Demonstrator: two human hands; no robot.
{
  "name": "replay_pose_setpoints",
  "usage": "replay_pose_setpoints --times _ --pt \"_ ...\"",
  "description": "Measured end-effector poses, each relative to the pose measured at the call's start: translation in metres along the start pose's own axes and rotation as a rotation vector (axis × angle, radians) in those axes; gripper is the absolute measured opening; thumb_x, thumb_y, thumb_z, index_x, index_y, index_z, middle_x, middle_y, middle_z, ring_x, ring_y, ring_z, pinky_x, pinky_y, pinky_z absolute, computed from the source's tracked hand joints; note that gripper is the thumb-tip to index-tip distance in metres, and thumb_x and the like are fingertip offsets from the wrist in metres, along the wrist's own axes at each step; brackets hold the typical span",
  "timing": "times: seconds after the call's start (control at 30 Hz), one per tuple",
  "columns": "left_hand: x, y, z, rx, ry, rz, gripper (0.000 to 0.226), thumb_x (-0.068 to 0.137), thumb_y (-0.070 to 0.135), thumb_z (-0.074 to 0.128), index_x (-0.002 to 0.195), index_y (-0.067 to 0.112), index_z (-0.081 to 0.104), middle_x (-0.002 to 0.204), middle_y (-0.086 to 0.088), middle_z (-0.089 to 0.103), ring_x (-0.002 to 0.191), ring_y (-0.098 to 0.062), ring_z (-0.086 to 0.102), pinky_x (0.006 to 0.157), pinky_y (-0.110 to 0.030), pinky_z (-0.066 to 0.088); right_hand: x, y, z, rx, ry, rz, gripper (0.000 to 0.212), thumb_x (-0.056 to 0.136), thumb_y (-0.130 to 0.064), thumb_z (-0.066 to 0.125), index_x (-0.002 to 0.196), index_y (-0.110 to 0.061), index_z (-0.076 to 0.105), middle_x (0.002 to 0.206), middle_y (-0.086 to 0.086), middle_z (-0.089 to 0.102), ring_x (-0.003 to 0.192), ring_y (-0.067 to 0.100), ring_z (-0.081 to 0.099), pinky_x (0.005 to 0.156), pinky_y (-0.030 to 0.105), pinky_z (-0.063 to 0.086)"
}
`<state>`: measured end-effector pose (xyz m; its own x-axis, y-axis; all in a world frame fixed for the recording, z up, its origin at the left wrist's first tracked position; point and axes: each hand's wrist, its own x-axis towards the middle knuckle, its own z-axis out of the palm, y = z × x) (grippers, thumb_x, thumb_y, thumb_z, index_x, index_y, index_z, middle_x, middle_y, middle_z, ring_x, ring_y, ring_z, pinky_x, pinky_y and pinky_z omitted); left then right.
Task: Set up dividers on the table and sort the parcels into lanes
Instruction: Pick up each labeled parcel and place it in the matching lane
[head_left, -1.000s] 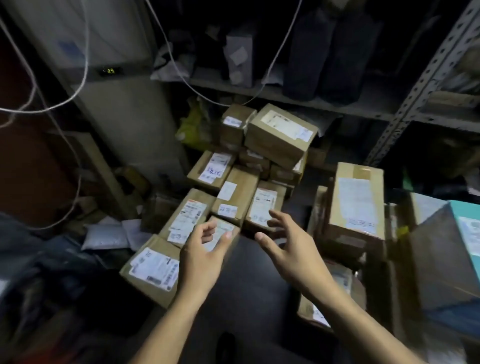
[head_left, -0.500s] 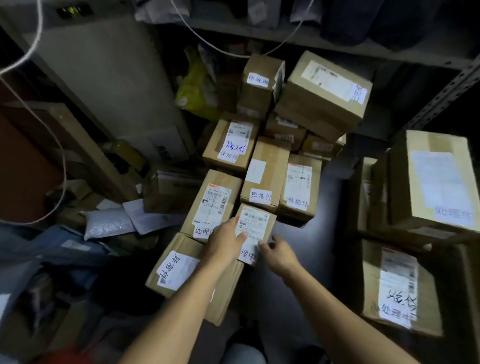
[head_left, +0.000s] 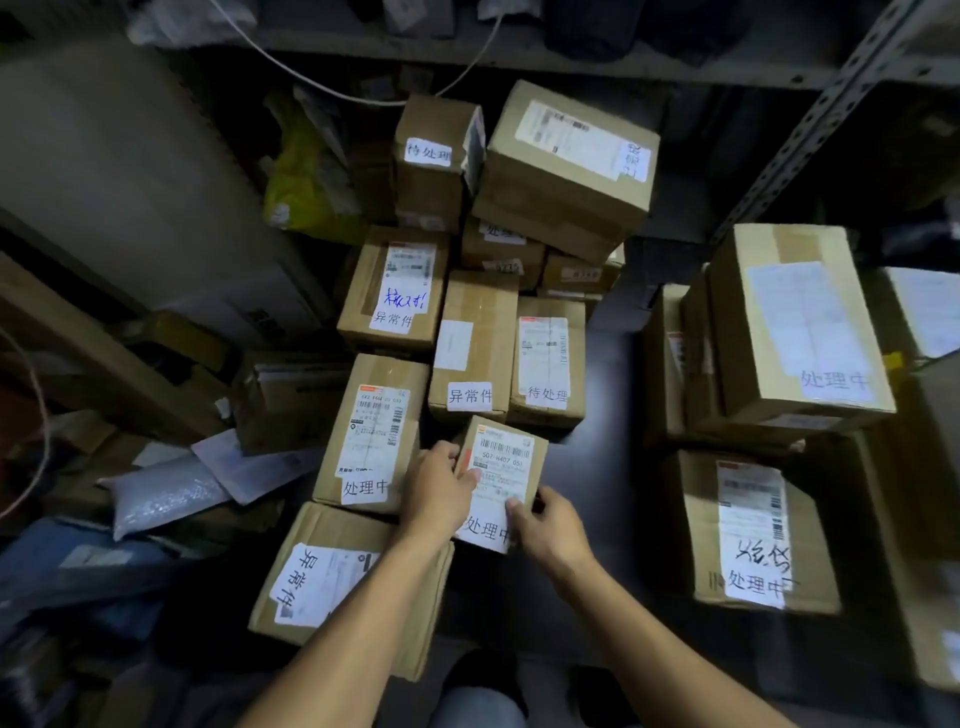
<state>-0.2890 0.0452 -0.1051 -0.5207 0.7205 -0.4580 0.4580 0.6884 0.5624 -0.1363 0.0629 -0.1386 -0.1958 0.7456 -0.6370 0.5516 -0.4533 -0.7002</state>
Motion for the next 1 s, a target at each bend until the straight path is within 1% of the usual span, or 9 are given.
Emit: replay_pose_setpoints --times 0.07,0.17,0.27,0.4,0.5,0.6,0.7,0.77,1.0 --pt "-0.004 0.006 0.007 -0.016 -0.011 0.016 0.022 0.088 0.027 0.07 0.107 0.019 0.062 0.109 -0.002 0.067 0.094 -0.018 0.066 0.08 -0.04 0.058 -0.004 0.004 -0.014 -0.01 0.029 -0.024 0.029 0.094 -0.032 0.062 0.12 -0.02 0.062 0.112 -0.005 0.072 0.091 0.005 0.07 0.067 0.018 0.056" --pt "-0.013 0.019 0.015 -0.062 -0.033 0.036 0.018 0.088 0.03 0.07 0.101 0.023 0.059 0.107 0.0 0.066 0.093 -0.016 0.066 0.079 -0.04 0.058 -0.011 0.008 -0.038 0.013 0.067 -0.049 0.029 0.092 -0.033 0.065 0.118 -0.02 0.063 0.107 -0.008 0.073 0.089 0.002 0.07 0.075 0.026 0.06" --pt "-0.026 0.036 0.02 -0.128 -0.027 0.062 0.017 0.087 0.03 0.071 0.095 0.025 0.058 0.103 0.004 0.07 0.087 -0.009 0.066 0.074 -0.033 0.057 -0.02 0.005 -0.067 0.079 0.091 -0.077 0.025 0.091 -0.031 0.068 0.114 -0.026 0.062 0.096 -0.015 0.07 0.079 -0.008 0.067 0.065 0.014 0.056" --pt "-0.05 0.066 0.028 -0.25 -0.026 0.09 0.015 0.085 0.029 0.073 0.093 0.025 0.061 0.091 0.013 0.071 0.082 -0.004 0.068 0.075 -0.035 0.059 -0.04 0.002 -0.111 0.148 0.11 -0.128 0.029 0.091 -0.029 0.068 0.119 -0.024 0.064 0.103 -0.01 0.073 0.088 0.004 0.071 0.079 0.031 0.061" --pt "-0.071 0.091 0.039 -0.297 -0.031 0.119 0.017 0.085 0.03 0.074 0.093 0.029 0.06 0.089 0.017 0.068 0.077 0.005 0.066 0.061 -0.022 0.057 -0.057 0.005 -0.145 0.195 0.098 -0.156 0.033 0.092 -0.031 0.067 0.123 -0.021 0.064 0.104 -0.01 0.074 0.088 0.004 0.073 0.078 0.032 0.061" --pt "-0.089 0.111 0.052 -0.317 -0.045 0.139 0.017 0.085 0.03 0.074 0.095 0.028 0.061 0.087 0.018 0.068 0.071 0.008 0.067 0.062 -0.025 0.06 -0.07 0.012 -0.176 0.184 0.099 -0.142 0.033 0.092 -0.034 0.066 0.124 -0.025 0.063 0.104 -0.007 0.074 0.084 0.006 0.074 0.075 0.037 0.062" --pt "-0.103 0.129 0.066 -0.334 -0.065 0.148 0.018 0.085 0.029 0.074 0.098 0.026 0.061 0.09 0.014 0.071 0.074 0.002 0.07 0.067 -0.033 0.062 -0.078 0.019 -0.202 0.163 0.116 -0.154 0.035 0.093 -0.033 0.066 0.126 -0.023 0.063 0.103 -0.009 0.074 0.08 0.001 0.073 0.06 0.022 0.058" --pt "-0.111 0.14 0.076 -0.347 -0.079 0.151 0.018 0.086 0.028 0.074 0.098 0.025 0.062 0.092 0.011 0.072 0.078 -0.004 0.072 0.068 -0.035 0.062 -0.083 0.023 -0.219 0.17 0.11 -0.154 0.035 0.093 -0.032 0.066 0.126 -0.023 0.062 0.102 -0.009 0.074 0.079 0.001 0.073 0.057 0.02 0.055" --pt "-0.125 0.17 0.115 -0.345 -0.134 0.122 0.016 0.086 0.026 0.074 0.095 0.023 0.06 0.089 0.012 0.071 0.072 0.001 0.07 0.058 -0.022 0.058 -0.081 0.046 -0.264 0.137 0.127 -0.096 0.032 0.091 -0.031 0.068 0.122 -0.025 0.063 0.087 -0.016 0.072 0.074 -0.002 0.072 0.055 0.016 0.054"
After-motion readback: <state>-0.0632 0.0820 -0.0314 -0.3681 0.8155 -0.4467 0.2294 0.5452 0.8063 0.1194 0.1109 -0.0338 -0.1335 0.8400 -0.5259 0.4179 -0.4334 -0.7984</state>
